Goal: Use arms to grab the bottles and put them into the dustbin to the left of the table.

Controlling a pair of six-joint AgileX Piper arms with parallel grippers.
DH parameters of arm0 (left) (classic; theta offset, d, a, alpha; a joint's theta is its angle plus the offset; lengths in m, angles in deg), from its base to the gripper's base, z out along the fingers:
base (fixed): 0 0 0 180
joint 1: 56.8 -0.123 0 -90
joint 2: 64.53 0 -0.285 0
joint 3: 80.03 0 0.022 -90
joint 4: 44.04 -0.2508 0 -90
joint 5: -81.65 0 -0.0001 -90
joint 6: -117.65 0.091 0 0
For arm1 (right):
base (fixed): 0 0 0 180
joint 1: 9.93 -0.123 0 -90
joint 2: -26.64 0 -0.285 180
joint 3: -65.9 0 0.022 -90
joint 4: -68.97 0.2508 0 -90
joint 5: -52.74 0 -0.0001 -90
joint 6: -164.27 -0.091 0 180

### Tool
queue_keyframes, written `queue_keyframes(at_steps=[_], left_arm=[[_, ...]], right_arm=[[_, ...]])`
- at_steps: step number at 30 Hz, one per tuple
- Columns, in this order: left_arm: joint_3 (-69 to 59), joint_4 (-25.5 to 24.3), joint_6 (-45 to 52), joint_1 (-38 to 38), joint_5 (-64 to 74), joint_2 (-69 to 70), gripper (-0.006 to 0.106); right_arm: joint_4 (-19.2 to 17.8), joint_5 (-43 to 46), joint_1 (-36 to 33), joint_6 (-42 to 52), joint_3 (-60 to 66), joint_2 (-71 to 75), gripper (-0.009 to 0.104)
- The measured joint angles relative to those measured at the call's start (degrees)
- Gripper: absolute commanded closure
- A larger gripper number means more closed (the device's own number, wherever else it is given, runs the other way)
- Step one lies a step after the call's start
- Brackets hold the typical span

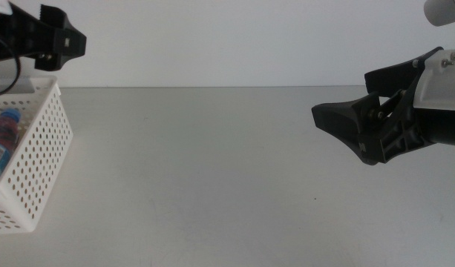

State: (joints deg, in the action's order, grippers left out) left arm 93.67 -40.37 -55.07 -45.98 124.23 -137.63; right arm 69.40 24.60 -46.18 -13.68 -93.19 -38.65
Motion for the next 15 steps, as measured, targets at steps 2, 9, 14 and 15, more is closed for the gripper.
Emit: queue_keyframes(at_steps=[2, 9, 14, 15], left_arm=[[-2.6, -1.1, -0.4, 0.1, -1.2, 3.3, 0.007], [-4.1, -2.8, -0.6, 0.1, -1.7, 8.4, 0.007], [-4.1, -2.8, -0.6, 0.1, -1.7, 9.8, 0.007], [-4.1, -3.0, -0.6, 0.1, -1.7, 9.9, 0.007]], right_arm=[[0.0, 0.0, 0.0, 0.0, 0.0, 0.0, 0.017], [0.0, 0.0, 0.0, 0.0, 0.0, 0.0, 0.017], [0.0, 0.0, 0.0, 0.0, 0.0, 0.0, 0.017], [0.0, 0.0, 0.0, 0.0, 0.0, 0.0, 0.017]])
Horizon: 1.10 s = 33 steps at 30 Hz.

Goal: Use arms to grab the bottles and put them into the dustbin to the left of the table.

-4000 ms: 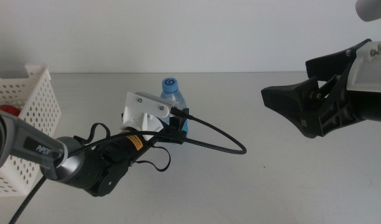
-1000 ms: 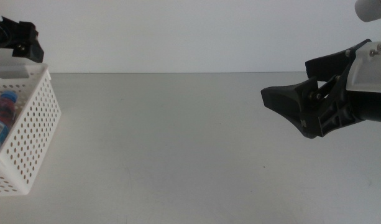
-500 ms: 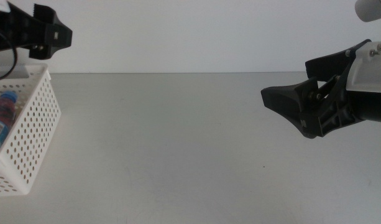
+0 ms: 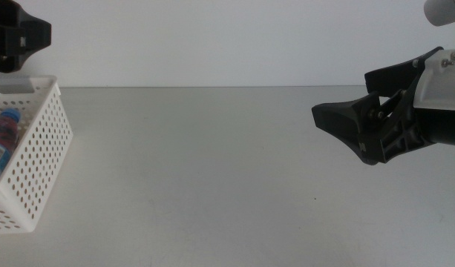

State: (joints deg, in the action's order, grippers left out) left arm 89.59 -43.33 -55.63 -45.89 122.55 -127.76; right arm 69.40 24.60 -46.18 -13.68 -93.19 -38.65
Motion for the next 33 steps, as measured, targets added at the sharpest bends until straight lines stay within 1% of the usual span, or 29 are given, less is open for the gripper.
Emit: queue_keyframes(at_steps=[15, 17, 19, 21, 23, 24, 26, 28, 30, 33], left_arm=[[0.0, 0.0, -0.1, 0.1, 0.0, -1.8, 0.007], [0.0, 0.0, -0.1, 0.1, 0.0, -1.8, 0.007], [0.0, 0.0, -0.1, 0.1, 0.0, -1.8, 0.007], [0.0, 0.0, -0.1, 0.1, -0.1, -1.8, 0.007], [-0.8, 0.0, -0.1, 0.1, -1.6, -1.2, 0.007], [-1.5, 0.0, -0.1, 0.1, -2.7, -0.5, 0.007], [-4.4, 1.3, -0.1, 0.1, -7.7, 1.9, 0.007], [-8.7, 4.6, -0.1, 0.1, -14.3, 4.7, 0.007], [-13.1, 7.3, -0.1, 0.1, -22.6, 7.8, 0.007], [-19.9, 8.3, -0.1, 0.1, -33.1, 12.7, 0.007]], right_arm=[[0.0, 0.0, 0.0, 0.0, 0.0, 0.0, 0.017], [1.4, 0.0, 0.5, 0.0, 0.0, 0.0, 0.017], [4.2, 0.0, 2.1, 0.0, 0.0, 0.1, 0.017], [6.9, 0.0, 5.3, 0.0, 0.0, 0.3, 0.017], [7.5, 0.0, 9.6, 0.0, 0.0, 0.8, 0.017], [7.0, 0.0, 11.9, 0.0, 0.0, 1.2, 0.017], [4.9, 0.0, 15.9, 0.0, 0.0, 2.4, 0.017], [2.0, 0.1, 19.8, 0.0, 0.2, 4.3, 0.017], [0.1, 1.2, 22.6, 0.0, 1.4, 7.0, 0.017], [-0.4, 3.5, 25.6, 0.0, 5.8, 12.6, 0.017]])
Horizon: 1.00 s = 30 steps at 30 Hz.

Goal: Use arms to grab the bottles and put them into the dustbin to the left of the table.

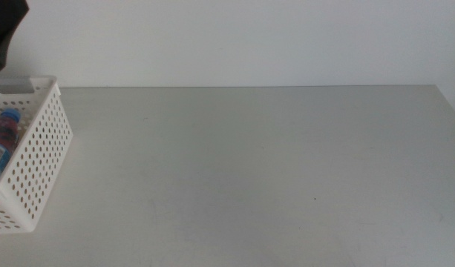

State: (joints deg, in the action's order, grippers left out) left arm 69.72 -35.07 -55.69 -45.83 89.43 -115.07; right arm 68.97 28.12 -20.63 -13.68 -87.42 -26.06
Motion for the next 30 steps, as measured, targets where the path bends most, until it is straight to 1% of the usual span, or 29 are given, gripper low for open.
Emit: queue_keyframes(at_steps=[2, 7, 10, 13, 16, 21, 25, 30], left_arm=[[-4.2, -0.4, 0.0, 0.0, -3.7, 3.7, 0.007], [-12.2, -2.3, 0.0, -0.7, -5.3, 13.7, 0.007], [-16.5, -2.7, 0.0, -4.1, -5.3, 20.0, 0.007], [-20.9, -2.7, 0.0, -8.2, -5.6, 25.9, 0.007], [-26.1, -2.7, 0.0, -10.3, -5.7, 30.2, 0.007], [-35.2, -2.7, 0.0, -10.4, -5.7, 35.8, 0.007], [-41.5, -2.7, 0.0, -10.4, -5.3, 40.2, 0.007], [-46.0, -2.7, 0.0, -10.4, -5.2, 43.4, 0.007]], right_arm=[[-0.3, 0.9, 1.0, 0.0, 3.7, 4.2, 0.017], [-0.5, 1.1, 1.9, 0.0, 15.9, 17.4, 0.017], [0.0, 0.6, 1.9, 0.0, 23.2, 25.4, 0.017], [1.6, 0.6, 2.0, 0.0, 29.2, 32.2, 0.017], [1.9, 1.3, 3.0, 0.0, 34.8, 37.6, 0.017], [0.0, 2.7, 7.4, 0.0, 42.1, 43.6, 0.017], [-0.3, 3.5, 10.9, 0.0, 46.1, 45.5, 0.017], [-0.5, 4.7, 12.7, 0.0, 49.9, 45.7, 0.017]])
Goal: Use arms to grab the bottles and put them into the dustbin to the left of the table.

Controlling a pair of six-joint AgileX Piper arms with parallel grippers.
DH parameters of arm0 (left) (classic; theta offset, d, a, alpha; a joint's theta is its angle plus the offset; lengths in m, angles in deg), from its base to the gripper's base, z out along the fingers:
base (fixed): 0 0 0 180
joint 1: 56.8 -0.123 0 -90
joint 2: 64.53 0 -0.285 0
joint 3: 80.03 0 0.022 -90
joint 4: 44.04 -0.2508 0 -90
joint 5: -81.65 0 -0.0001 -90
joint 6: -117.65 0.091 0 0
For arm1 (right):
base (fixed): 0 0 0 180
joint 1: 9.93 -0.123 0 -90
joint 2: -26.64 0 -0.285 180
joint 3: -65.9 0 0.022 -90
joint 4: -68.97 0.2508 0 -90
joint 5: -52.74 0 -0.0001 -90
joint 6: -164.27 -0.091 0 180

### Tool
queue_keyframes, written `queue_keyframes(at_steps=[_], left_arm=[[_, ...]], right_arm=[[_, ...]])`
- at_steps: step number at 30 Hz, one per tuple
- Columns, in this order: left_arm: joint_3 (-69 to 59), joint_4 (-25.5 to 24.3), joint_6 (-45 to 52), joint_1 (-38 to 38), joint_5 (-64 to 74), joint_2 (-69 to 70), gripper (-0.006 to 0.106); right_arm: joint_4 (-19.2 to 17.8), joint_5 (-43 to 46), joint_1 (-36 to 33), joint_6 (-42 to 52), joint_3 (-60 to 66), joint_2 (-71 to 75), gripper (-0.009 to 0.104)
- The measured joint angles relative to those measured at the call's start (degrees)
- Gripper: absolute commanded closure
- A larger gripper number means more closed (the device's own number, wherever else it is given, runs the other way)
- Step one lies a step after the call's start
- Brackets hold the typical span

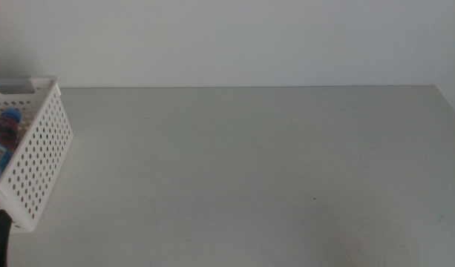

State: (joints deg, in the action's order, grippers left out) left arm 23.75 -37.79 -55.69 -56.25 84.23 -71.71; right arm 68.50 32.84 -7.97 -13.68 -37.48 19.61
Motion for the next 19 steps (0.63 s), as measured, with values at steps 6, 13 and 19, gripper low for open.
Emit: queue_keyframes(at_steps=[6, 13, 19], left_arm=[[-2.6, 0.0, 0.0, 0.0, 2.2, 0.0, 0.007], [-2.6, 0.0, 0.0, 0.0, 5.9, 0.0, 0.007], [-2.6, 0.0, 0.0, 0.0, 7.8, 0.0, 0.007]], right_arm=[[-0.2, -0.2, 0.0, 0.0, 2.1, 0.0, 0.017], [-0.4, -0.3, 0.0, 0.0, 2.1, 0.0, 0.017], [-0.6, -0.3, 0.0, 0.0, 2.1, 0.0, 0.017]])
